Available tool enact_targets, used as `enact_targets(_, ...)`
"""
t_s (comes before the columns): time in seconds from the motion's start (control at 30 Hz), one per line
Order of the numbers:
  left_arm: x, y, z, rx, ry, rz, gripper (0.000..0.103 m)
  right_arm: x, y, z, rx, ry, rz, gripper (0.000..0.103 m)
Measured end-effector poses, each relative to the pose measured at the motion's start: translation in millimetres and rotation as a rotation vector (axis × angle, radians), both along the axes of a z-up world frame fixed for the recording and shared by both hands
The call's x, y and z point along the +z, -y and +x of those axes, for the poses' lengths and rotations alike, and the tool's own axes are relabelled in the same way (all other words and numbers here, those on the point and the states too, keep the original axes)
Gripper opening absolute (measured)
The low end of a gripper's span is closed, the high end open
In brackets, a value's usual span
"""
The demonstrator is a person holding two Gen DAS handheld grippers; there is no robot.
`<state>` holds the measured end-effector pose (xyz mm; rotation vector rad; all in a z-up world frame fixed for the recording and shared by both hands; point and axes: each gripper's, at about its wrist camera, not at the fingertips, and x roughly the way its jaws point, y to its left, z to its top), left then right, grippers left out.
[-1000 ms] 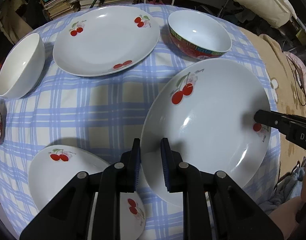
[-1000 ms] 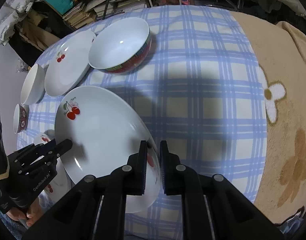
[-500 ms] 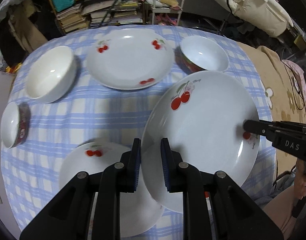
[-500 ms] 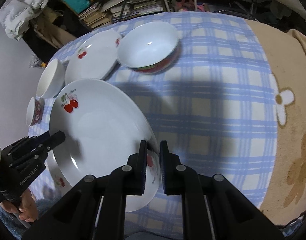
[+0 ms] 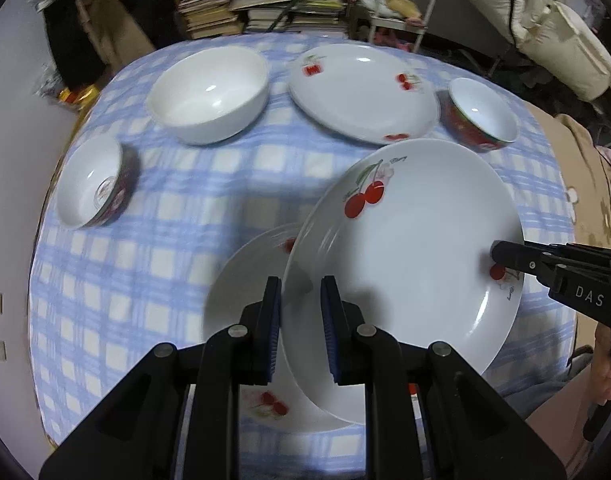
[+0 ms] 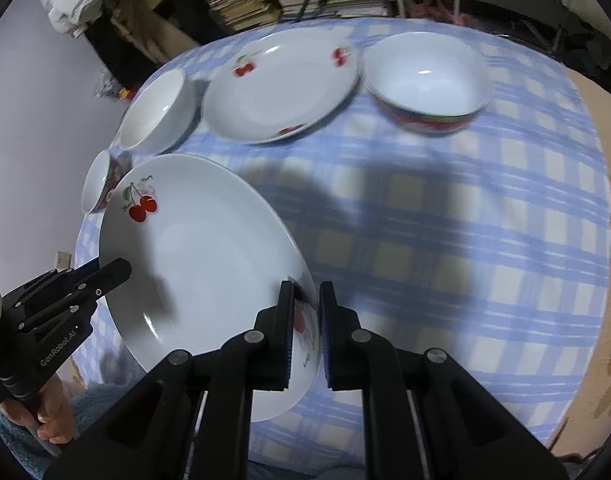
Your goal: Organize plates and bowls
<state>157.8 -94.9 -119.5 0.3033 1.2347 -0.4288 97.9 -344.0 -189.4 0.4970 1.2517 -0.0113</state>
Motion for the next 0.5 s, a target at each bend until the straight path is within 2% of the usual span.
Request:
enact_targets(0.3, -23, -50, 3, 0.100, -0.030, 0.026, 0.019, -14, -49, 22, 0.082, -0.014, 0.012, 0.014)
enact_targets(0.5, -42, -64, 7, 0.129, -0.060, 0.055, 0.019, -30, -68, 30, 0.108, -0.034, 0.017, 0.014)
